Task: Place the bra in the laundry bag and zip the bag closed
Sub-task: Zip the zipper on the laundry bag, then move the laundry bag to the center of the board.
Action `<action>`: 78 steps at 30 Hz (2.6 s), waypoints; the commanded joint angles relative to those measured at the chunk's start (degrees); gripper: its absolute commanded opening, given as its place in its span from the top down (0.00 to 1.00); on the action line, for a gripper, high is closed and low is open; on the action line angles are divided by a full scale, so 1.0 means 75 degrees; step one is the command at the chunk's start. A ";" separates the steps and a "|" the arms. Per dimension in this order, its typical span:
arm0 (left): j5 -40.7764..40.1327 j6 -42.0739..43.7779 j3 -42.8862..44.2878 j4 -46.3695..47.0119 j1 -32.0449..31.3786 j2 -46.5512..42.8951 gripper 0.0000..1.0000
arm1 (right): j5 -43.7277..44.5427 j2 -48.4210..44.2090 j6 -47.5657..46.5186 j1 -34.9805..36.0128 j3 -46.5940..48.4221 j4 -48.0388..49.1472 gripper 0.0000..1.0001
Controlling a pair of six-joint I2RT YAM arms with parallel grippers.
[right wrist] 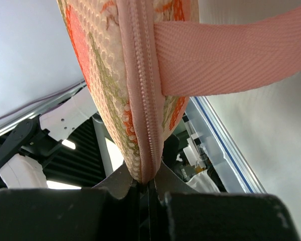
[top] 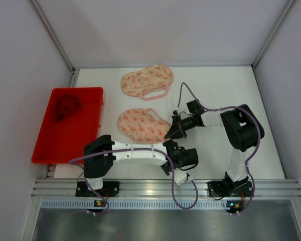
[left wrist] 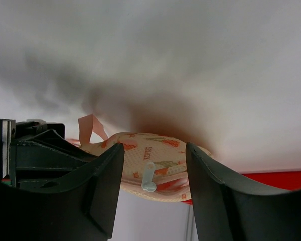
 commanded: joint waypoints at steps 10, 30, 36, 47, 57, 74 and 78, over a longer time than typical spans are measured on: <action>-0.1266 -0.0383 0.0435 -0.0385 0.0065 0.0570 0.49 | -0.0240 -0.0013 -0.0176 0.0066 0.0012 -0.0111 1.00; -0.1102 -0.0569 -0.0244 -0.0420 -0.0075 -0.0050 1.00 | -0.0229 0.0116 -0.0504 -0.0016 0.0352 -0.0439 1.00; -0.0482 -0.0933 -0.0900 -0.0444 -0.0414 -0.0414 1.00 | -0.0193 0.0116 -0.0562 -0.0356 0.0422 -0.0567 1.00; 0.0527 -0.1566 -0.2646 -0.0385 -0.0509 -0.1070 1.00 | -0.0322 0.0291 -0.2306 -0.0614 0.0831 -0.2624 1.00; 0.0492 -0.1648 -0.3469 0.0224 -0.0369 -0.1785 0.99 | 0.0181 0.0211 -0.3820 -0.0895 0.1009 -0.3755 1.00; 0.2952 -0.3874 -0.0328 0.0270 0.1914 -0.3379 0.13 | 0.1223 -0.1781 -0.5574 -0.2956 0.0036 -0.5136 1.00; 0.3362 -0.4237 0.0024 0.0341 0.2642 -0.3415 0.12 | 0.1622 -0.2203 -0.6339 -0.4149 -0.0081 -0.5969 1.00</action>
